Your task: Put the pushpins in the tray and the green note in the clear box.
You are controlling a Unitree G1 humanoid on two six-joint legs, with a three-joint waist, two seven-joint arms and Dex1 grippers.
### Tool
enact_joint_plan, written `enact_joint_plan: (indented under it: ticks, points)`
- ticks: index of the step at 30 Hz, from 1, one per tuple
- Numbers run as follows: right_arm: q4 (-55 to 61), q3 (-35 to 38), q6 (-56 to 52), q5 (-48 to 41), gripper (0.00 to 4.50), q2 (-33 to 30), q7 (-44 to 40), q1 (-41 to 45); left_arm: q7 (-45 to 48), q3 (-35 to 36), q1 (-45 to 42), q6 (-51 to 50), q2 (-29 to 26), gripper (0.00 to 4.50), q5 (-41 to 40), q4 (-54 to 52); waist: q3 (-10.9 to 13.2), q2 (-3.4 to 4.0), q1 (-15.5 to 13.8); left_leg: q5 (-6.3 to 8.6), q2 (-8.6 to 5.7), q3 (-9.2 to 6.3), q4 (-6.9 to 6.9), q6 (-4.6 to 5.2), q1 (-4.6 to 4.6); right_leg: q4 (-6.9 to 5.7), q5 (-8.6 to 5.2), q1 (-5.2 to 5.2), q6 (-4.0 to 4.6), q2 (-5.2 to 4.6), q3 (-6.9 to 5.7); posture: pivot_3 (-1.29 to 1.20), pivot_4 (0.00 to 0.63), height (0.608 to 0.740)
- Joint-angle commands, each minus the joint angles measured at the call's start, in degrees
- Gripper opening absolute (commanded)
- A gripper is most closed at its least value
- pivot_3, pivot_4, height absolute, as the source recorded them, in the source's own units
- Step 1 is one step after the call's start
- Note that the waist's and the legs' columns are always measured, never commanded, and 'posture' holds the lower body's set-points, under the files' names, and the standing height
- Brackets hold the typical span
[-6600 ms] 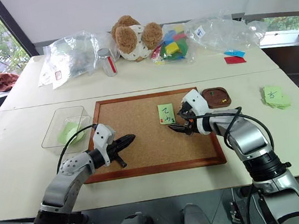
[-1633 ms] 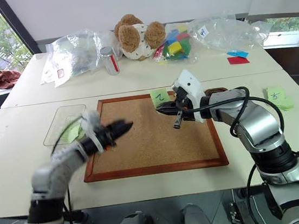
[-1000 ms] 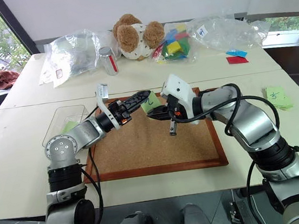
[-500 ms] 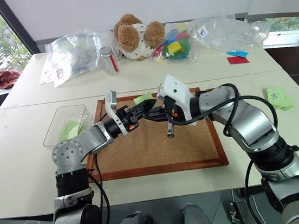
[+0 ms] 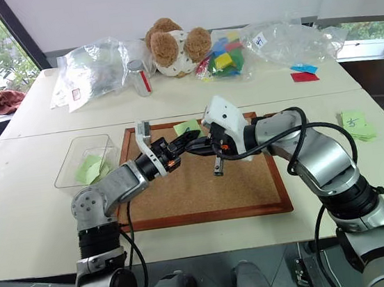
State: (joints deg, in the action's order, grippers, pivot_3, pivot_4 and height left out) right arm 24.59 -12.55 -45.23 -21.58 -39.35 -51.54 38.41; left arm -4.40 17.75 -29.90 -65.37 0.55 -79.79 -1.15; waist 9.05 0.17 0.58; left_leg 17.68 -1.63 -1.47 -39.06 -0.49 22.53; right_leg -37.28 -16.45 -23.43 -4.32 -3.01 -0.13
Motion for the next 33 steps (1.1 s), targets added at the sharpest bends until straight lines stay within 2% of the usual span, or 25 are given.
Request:
enact_joint_plan:
  ticks: [1,7,15,22,28,33]
  points:
    - [2.1,2.3,-0.2,-0.7,0.0,-0.5,0.5,1.8,1.6,-0.6,0.2,1.5,-1.4,0.04,0.0,-1.1,0.0,0.0,-0.1,0.0,0.0,0.0,0.0,0.0,0.0,0.0,0.0,0.0,0.0,0.0,0.0,0.0,0.15,0.74]
    - [2.2,4.4,-1.8,-1.5,0.0,-0.7,1.5,3.2,4.5,-2.0,1.1,3.6,-3.9,0.04,3.0,-0.8,0.0,0.0,-0.2,0.0,-0.01,0.0,0.0,0.0,0.0,0.02,0.0,0.01,0.0,0.0,0.0,0.0,0.15,0.74]
    - [-0.4,8.2,-4.9,-2.0,0.0,-0.5,5.0,5.1,5.7,-2.7,2.5,5.3,-4.0,0.04,4.3,-1.5,0.0,0.0,-0.1,0.0,0.0,0.0,0.01,0.0,0.0,0.01,0.0,0.01,0.0,0.0,0.0,0.0,0.15,0.74]
    - [-21.0,13.1,-0.8,4.7,0.0,-3.9,11.1,4.7,3.8,-0.4,2.2,6.9,-4.1,0.04,0.3,-2.6,0.0,0.0,-0.5,0.0,-0.01,0.02,-0.02,0.0,0.0,0.03,0.0,0.04,0.01,-0.02,0.01,0.0,0.15,0.74]
    - [-42.4,12.6,4.3,11.1,0.0,-4.9,15.3,7.0,2.0,-0.4,2.5,7.2,-4.5,0.04,-2.2,-4.0,0.0,0.0,-0.9,0.0,-0.01,0.07,0.05,0.0,0.01,0.03,0.0,-0.01,0.01,-0.01,0.03,0.0,0.15,0.74]
    - [-54.4,11.6,8.7,14.5,0.0,-3.7,16.3,9.8,1.5,-0.7,2.9,7.5,-4.8,0.04,-2.8,-4.6,0.0,0.0,-0.8,-0.01,-0.01,0.12,0.04,0.0,0.0,0.02,0.0,-0.01,0.01,0.02,0.08,0.0,0.15,0.74]
